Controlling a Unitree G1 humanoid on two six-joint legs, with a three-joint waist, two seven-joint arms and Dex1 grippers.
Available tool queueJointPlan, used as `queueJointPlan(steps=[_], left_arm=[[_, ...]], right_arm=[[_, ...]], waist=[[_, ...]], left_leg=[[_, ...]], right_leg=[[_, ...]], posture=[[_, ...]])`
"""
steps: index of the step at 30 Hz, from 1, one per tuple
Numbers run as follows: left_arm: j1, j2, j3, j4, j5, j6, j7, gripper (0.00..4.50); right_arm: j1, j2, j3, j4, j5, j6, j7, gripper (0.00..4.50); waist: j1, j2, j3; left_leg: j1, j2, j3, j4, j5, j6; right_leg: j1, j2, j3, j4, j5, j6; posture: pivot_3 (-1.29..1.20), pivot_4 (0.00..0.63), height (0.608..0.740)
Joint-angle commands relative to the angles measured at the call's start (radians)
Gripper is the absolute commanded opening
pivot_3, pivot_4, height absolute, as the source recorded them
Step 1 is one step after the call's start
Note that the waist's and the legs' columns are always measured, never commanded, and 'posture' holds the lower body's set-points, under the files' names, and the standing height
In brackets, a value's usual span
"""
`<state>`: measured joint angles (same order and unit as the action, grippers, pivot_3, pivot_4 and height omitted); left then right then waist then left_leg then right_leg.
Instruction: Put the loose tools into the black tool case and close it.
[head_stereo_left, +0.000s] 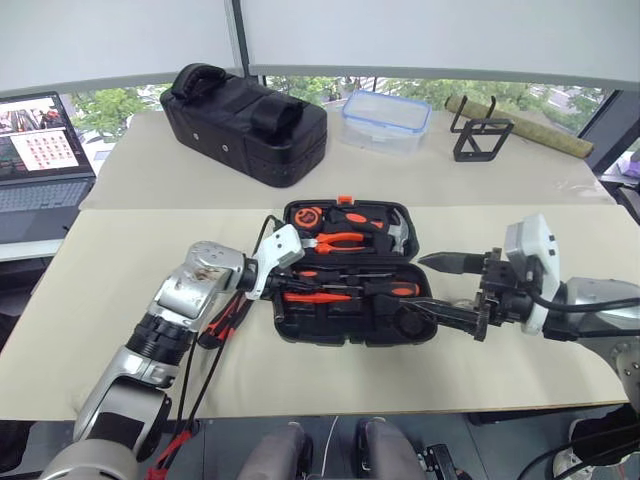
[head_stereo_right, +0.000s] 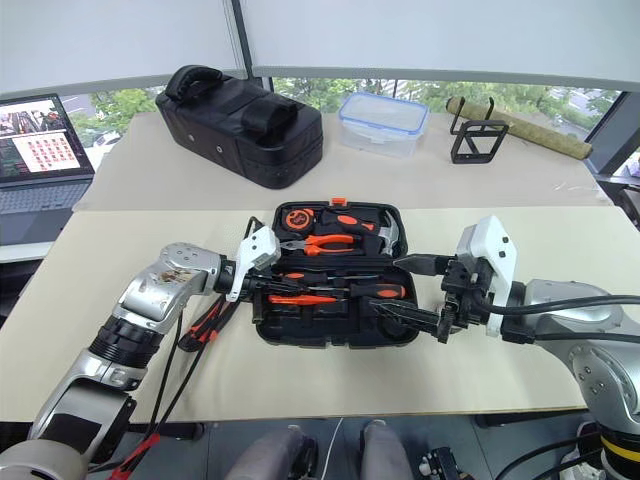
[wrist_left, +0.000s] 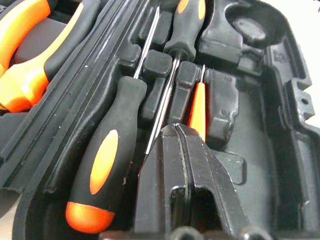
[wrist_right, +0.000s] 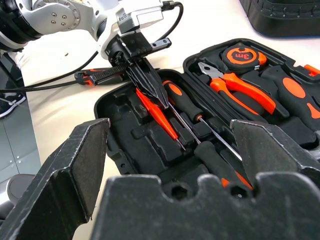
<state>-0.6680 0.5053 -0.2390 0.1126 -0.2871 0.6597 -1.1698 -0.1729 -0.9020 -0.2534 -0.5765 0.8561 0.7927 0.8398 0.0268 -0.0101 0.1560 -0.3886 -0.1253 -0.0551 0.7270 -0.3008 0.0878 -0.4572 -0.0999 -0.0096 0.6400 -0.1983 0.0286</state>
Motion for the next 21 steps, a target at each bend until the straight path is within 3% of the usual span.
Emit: queueJointPlan(steps=[1,9,21], left_arm=[[-0.036,-0.004,0.028,-0.001,-0.018,0.005,0.015,0.01],[-0.023,-0.003,-0.045,0.021,0.028,0.001,0.021,0.01],[0.093,0.129,-0.082,-0.067,0.049,-0.032,-0.027,0.01]], right_arm=[[-0.003,-0.002,-0.013,-0.006,-0.002,-0.023,0.008,4.5],[-0.011,0.008,0.005,-0.003,-0.021,-0.029,0.007,4.5],[0.006,0.024,-0.005,-0.013,-0.02,-0.028,-0.003,4.5]], waist=[[0.001,0.0,0.0],[0.001,0.0,0.0],[-0.006,0.001,0.0]], left_leg=[[0.0,0.0,0.0,0.0,0.0,0.0],[0.0,0.0,0.0,0.0,0.0,0.0],[0.002,0.0,0.0,-0.001,0.0,0.0]], right_leg=[[0.0,0.0,0.0,0.0,0.0,0.0],[0.0,0.0,0.0,0.0,0.0,0.0],[0.001,0.0,0.001,0.0,0.0,0.0]], posture=[[0.0,0.15,0.722],[0.0,0.15,0.722],[0.0,0.15,0.722]])
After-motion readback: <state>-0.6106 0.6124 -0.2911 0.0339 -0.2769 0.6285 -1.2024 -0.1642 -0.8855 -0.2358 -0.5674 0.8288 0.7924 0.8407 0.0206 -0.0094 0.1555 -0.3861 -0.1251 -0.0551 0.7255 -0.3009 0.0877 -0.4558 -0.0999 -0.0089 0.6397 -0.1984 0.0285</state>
